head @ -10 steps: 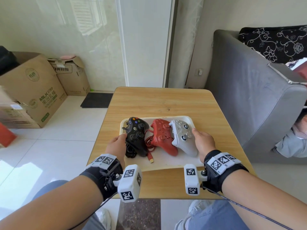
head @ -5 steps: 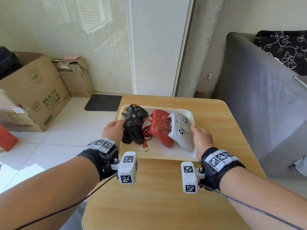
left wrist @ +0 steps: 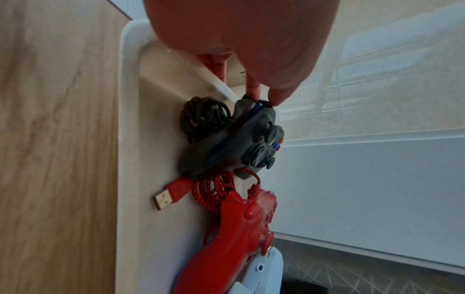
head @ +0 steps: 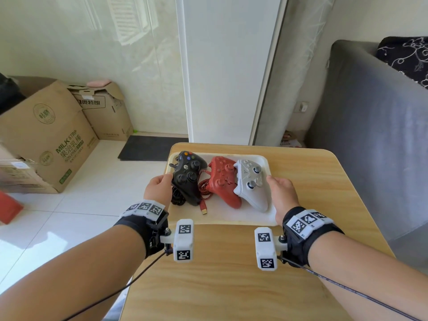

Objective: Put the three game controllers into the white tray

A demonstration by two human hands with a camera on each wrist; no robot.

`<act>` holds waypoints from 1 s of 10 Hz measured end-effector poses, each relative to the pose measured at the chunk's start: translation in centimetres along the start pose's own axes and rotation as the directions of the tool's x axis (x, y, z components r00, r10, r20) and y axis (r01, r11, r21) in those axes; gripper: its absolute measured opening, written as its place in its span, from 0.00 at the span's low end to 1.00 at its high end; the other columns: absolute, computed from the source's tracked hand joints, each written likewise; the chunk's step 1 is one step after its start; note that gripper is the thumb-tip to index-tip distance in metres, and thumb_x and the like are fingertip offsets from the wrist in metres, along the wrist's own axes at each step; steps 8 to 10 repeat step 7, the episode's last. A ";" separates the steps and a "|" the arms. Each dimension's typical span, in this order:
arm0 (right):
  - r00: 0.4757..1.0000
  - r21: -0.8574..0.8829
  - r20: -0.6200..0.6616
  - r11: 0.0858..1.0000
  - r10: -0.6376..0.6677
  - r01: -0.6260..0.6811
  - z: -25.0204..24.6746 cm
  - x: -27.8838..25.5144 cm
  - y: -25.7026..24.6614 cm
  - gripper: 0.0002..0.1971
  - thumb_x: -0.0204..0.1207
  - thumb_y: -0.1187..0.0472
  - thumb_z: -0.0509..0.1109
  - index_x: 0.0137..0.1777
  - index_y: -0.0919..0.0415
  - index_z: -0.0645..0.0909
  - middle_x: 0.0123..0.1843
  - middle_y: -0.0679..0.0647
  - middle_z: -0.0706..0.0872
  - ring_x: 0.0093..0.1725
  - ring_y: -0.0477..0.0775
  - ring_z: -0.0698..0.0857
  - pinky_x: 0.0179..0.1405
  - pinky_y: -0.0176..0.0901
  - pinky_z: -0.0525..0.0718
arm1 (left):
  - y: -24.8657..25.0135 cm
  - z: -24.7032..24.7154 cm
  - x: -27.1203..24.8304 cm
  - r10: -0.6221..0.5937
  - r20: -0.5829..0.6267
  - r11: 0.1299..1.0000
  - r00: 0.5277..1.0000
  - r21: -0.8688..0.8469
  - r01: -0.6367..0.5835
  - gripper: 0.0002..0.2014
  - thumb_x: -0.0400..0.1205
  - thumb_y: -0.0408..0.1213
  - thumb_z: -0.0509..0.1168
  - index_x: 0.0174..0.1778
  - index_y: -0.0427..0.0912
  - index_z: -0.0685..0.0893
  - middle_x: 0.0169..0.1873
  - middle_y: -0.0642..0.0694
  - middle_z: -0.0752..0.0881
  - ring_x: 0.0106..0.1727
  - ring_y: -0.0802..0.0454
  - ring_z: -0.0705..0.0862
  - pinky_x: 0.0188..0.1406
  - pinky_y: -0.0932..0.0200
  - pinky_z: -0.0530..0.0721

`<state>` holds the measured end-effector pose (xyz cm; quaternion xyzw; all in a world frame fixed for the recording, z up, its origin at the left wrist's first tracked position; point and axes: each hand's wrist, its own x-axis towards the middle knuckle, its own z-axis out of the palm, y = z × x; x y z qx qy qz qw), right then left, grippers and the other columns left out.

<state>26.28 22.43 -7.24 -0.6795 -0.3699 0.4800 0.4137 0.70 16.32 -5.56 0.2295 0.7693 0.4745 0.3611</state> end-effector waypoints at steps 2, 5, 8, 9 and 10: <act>1.000 0.025 -0.019 0.999 0.021 -0.020 0.6 1.5 0.2 0.19 0.80 0.51 0.65 0.67 0.60 0.76 0.58 0.56 0.82 0.55 0.56 0.78 0.50 0.45 0.72 | 0.1 0.9 1.9 0.011 0.003 1.000 1.000 0.025 -0.012 0.18 0.86 0.45 0.58 0.68 0.41 0.81 0.52 0.47 0.80 0.53 0.48 0.77 0.52 0.55 0.72; 0.999 -0.061 -0.020 0.997 0.042 -0.043 1.1 1.5 0.1 0.24 0.78 0.46 0.65 0.70 0.59 0.75 0.66 0.58 0.82 0.58 0.59 0.78 0.52 0.47 0.73 | 0.3 0.0 2.5 0.008 0.078 0.991 0.997 0.133 -0.018 0.24 0.87 0.51 0.56 0.71 0.38 0.81 0.64 0.40 0.84 0.64 0.37 0.81 0.62 0.48 0.78; 0.997 -0.238 -0.012 0.969 -0.073 0.068 0.3 -0.8 -1.2 0.34 0.78 0.41 0.62 0.81 0.53 0.61 0.77 0.60 0.74 0.75 0.65 0.72 0.70 0.57 0.73 | 1.1 -1.7 1.1 0.041 0.131 0.982 0.991 0.178 -0.064 0.29 0.87 0.57 0.52 0.76 0.40 0.76 0.74 0.38 0.79 0.75 0.36 0.76 0.73 0.45 0.74; 0.997 -0.238 -0.012 0.969 -0.073 0.068 0.3 -0.8 -1.2 0.34 0.78 0.41 0.62 0.81 0.53 0.61 0.77 0.60 0.74 0.75 0.65 0.72 0.70 0.57 0.73 | 1.1 -1.7 1.1 0.041 0.131 0.982 0.991 0.178 -0.064 0.29 0.87 0.57 0.52 0.76 0.40 0.76 0.74 0.38 0.79 0.75 0.36 0.76 0.73 0.45 0.74; 0.997 -0.238 -0.012 0.969 -0.073 0.068 0.3 -0.8 -1.2 0.34 0.78 0.41 0.62 0.81 0.53 0.61 0.77 0.60 0.74 0.75 0.65 0.72 0.70 0.57 0.73 | 1.1 -1.7 1.1 0.041 0.131 0.982 0.991 0.178 -0.064 0.29 0.87 0.57 0.52 0.76 0.40 0.76 0.74 0.38 0.79 0.75 0.36 0.76 0.73 0.45 0.74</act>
